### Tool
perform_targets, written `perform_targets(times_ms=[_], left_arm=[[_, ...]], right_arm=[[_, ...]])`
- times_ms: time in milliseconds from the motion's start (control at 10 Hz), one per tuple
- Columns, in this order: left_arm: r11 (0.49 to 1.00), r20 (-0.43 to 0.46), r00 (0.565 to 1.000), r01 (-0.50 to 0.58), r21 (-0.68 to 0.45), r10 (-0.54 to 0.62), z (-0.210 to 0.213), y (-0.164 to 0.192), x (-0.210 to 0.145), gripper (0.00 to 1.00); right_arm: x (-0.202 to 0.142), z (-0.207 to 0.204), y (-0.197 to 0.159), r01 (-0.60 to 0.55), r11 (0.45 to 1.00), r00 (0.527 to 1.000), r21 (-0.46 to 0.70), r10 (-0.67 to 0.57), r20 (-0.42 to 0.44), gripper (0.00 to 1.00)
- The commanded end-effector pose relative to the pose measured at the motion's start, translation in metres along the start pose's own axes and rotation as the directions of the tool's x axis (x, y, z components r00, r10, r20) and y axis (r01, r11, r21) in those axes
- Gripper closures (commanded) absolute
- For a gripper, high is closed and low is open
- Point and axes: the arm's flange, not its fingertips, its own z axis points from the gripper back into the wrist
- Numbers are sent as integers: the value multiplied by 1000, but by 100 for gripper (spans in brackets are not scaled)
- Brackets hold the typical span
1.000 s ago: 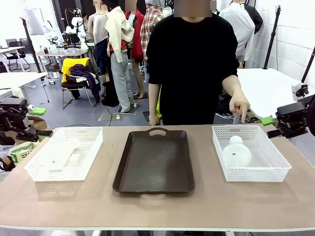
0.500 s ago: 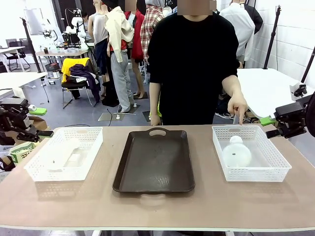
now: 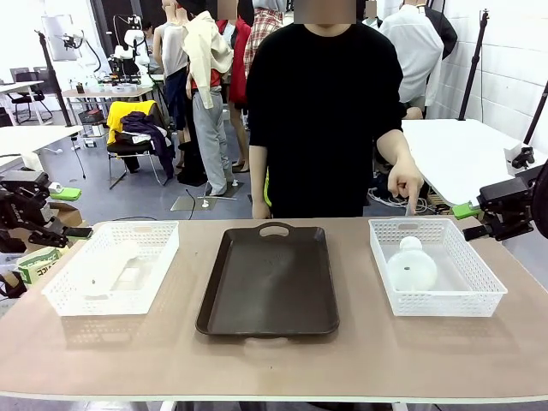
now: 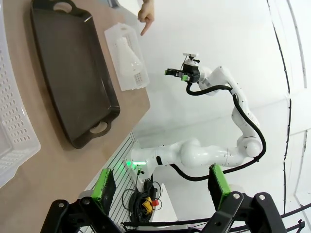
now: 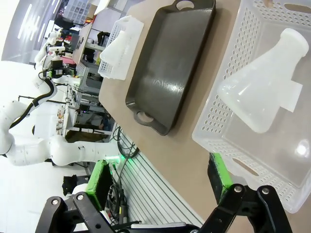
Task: Prepare the laboratory tools.
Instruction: Pick up the Big flask that the person points to.
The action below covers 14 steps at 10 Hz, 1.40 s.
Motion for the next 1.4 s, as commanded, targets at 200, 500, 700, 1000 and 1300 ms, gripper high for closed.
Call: perform_targets(times_ms=[200, 500, 700, 1000, 1300], left_arm=[[1000, 11, 1000, 16, 4, -16, -1, -2, -2, 0], [1000, 11, 1000, 16, 4, -16, -1, -2, -2, 0], [1000, 11, 1000, 16, 4, -16, -1, -2, -2, 0], [1000, 11, 1000, 16, 4, -16, -1, -2, -2, 0], [1000, 11, 1000, 16, 4, -16, -1, -2, -2, 0]], right_arm=[[0, 0, 0, -7, 1000, 1000, -9, 7, 2, 0], [0, 0, 0, 0, 1000, 1000, 0, 0, 0, 0], [30, -1, 20, 28, 982, 1000, -189, -29, -5, 0], [84, -33, 46, 148, 824, 984, -547, -180, -5, 0], [118, -78, 40, 230, 649, 958, -725, -284, 50, 0]])
